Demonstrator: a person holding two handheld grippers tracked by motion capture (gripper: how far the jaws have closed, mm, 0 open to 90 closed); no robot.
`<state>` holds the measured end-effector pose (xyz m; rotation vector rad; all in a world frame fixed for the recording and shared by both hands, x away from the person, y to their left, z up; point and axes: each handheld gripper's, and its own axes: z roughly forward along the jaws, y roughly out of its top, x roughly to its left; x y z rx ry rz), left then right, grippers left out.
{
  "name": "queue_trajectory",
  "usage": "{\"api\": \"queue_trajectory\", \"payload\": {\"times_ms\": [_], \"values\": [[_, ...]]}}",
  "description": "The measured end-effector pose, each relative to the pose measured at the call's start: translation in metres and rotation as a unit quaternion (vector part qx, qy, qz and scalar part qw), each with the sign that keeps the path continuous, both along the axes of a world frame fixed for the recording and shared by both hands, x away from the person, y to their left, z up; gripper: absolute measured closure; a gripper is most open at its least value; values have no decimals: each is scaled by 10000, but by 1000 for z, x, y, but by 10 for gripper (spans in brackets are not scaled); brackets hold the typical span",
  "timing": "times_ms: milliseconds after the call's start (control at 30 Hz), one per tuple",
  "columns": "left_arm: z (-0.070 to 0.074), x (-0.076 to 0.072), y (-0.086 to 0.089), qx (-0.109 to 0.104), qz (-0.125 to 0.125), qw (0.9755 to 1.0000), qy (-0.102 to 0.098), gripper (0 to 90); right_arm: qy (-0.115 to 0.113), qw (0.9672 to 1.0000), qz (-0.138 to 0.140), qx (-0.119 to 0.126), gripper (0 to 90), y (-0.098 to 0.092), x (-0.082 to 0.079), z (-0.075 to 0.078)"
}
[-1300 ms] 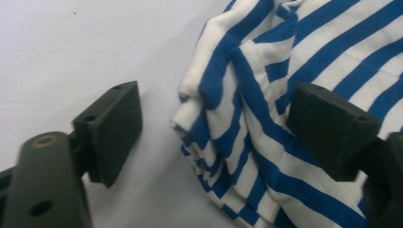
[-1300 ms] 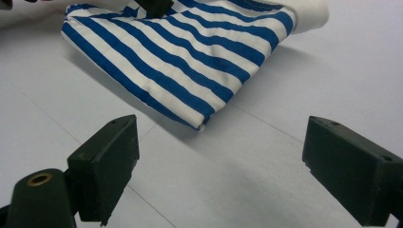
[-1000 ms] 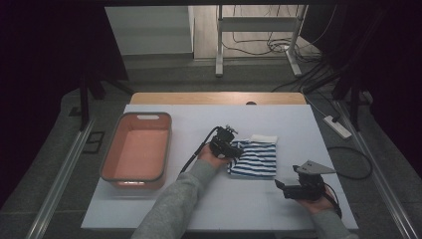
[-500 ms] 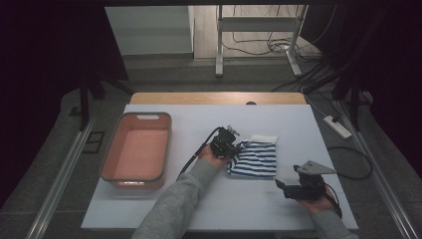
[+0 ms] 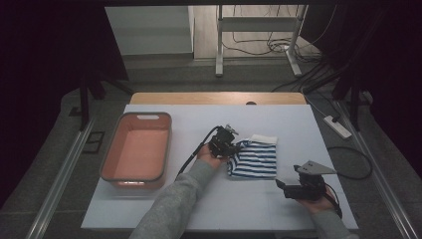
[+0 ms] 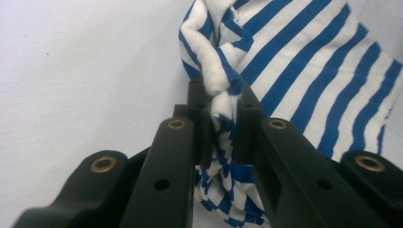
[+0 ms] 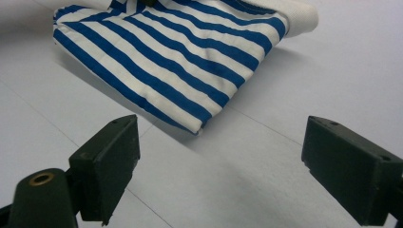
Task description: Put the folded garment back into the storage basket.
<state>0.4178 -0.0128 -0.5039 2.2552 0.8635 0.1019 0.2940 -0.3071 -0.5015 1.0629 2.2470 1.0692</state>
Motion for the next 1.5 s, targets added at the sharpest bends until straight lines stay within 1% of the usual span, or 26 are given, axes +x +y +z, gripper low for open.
{"api": "queue_trajectory", "payload": {"times_ms": [267, 367, 467, 500, 600, 867, 900, 933, 967, 1000, 1067, 1133, 1200, 1267, 1300, 1333, 1500], "values": [[10, -4, 5, -148, -62, 9999, -4, 814, -14, 10000, -17, 25, 132, -1, 0, 0], [12, -5, 6, -188, -63, 9998, -15, 815, -17, 10000, -17, 23, 133, -1, 0, 0], [14, -7, 9, -279, -66, 9996, 7, 814, -21, 10000, -19, 16, 133, -1, 0, 0], [14, -7, 9, -279, -66, 9996, 7, 815, -21, 10000, -19, 16, 133, -1, 0, 0], [17, -8, 12, -405, -45, 9992, 52, 816, -40, 10000, -28, 20, 134, -1, -1, 1], [28, -12, 20, -611, -33, 9981, 15, 817, -90, 9999, -67, 43, 137, -2, -2, 2], [28, -12, 20, -611, -33, 9981, 15, 817, -90, 9999, -67, 43, 137, -2, -2, 2], [31, -13, 23, -701, -24, 9975, 29, 817, -103, 9999, -79, 67, 138, -2, -2, 2], [31, -13, 23, -701, -24, 9975, 29, 817, -99, 9999, -89, 73, 138, -2, -2, 2], [36, -15, 26, -802, -19, 9968, 26, 818, -92, 9999, -93, 71, 138, -2, -2, 2], [38, -15, 28, -842, -17, 9964, 21, 818, -84, 9999, -95, 58, 138, -2, -2, 2], [45, -18, 34, -937, -8, 9956, -28, 818, -85, 9999, -93, 46, 138, -2, -2, 2], [46, -19, 35, -958, 3, 9954, -38, 818, -89, 9999, -91, 45, 138, -2, -2, 2], [53, -22, 40, -1030, -2, 9946, -96, 818, -88, 9999, -92, 51, 138, -2, -2, 2], [53, -22, 40, -1030, -2, 9946, -96, 818, -88, 9999, -92, 51, 138, -2, -2, 2], [58, -24, 44, -1068, 19, 9942, -151, 818, -91, 9999, -89, 58, 138, -2, -2, 2], [63, -25, 51, -1112, 57, 9936, -177, 818, -89, 9999, -92, 75, 138, -2, -2, 2]]}}
